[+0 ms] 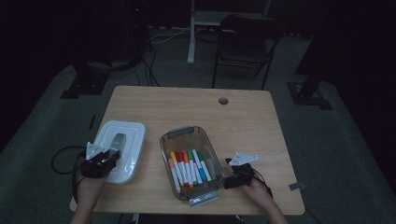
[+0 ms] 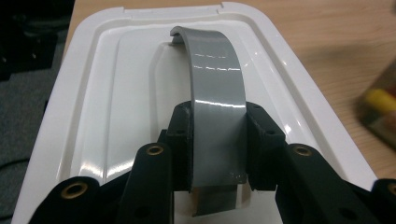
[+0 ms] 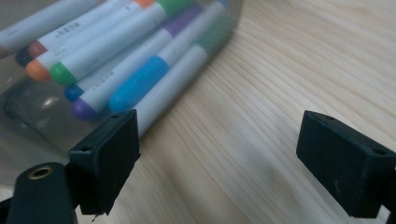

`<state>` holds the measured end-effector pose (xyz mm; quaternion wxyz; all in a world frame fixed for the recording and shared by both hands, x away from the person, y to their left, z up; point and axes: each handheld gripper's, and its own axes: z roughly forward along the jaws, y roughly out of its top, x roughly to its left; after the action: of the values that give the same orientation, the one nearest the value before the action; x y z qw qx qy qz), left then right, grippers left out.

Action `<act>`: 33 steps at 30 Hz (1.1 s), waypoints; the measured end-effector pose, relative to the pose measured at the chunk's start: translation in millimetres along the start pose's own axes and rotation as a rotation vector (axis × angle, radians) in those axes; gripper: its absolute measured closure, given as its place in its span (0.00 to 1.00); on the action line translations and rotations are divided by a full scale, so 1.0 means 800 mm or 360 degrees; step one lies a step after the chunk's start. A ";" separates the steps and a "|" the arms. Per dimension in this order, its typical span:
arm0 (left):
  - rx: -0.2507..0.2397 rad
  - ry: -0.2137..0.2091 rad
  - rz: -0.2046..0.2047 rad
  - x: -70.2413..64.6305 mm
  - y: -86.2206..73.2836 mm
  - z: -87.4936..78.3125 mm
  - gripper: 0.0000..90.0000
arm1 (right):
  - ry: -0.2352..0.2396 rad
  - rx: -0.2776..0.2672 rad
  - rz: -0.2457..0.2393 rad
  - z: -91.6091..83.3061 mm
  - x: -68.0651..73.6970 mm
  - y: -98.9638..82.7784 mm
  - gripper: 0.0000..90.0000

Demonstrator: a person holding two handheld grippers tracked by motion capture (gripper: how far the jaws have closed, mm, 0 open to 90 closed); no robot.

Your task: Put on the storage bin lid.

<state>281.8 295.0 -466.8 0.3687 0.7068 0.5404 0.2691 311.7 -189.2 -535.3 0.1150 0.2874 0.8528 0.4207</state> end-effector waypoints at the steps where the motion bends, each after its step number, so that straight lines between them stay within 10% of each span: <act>1: -0.0008 -0.0005 0.0010 -0.002 0.003 -0.005 0.76 | 0.0008 -0.0005 -0.0012 0.002 0.004 0.002 0.14; 18: -0.0156 -0.0181 0.0179 -0.045 0.050 -0.077 0.76 | 0.0084 -0.0011 -0.0116 0.052 0.052 0.035 0.14; 33: -0.0178 -0.0325 0.0289 -0.078 0.062 -0.092 0.76 | 0.0177 -0.0037 -0.0157 0.095 0.090 0.066 0.14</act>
<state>235.3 245.1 -382.6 0.4346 0.7549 0.4181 0.2578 307.3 -72.0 -537.6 0.0913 0.2198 0.8660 0.4397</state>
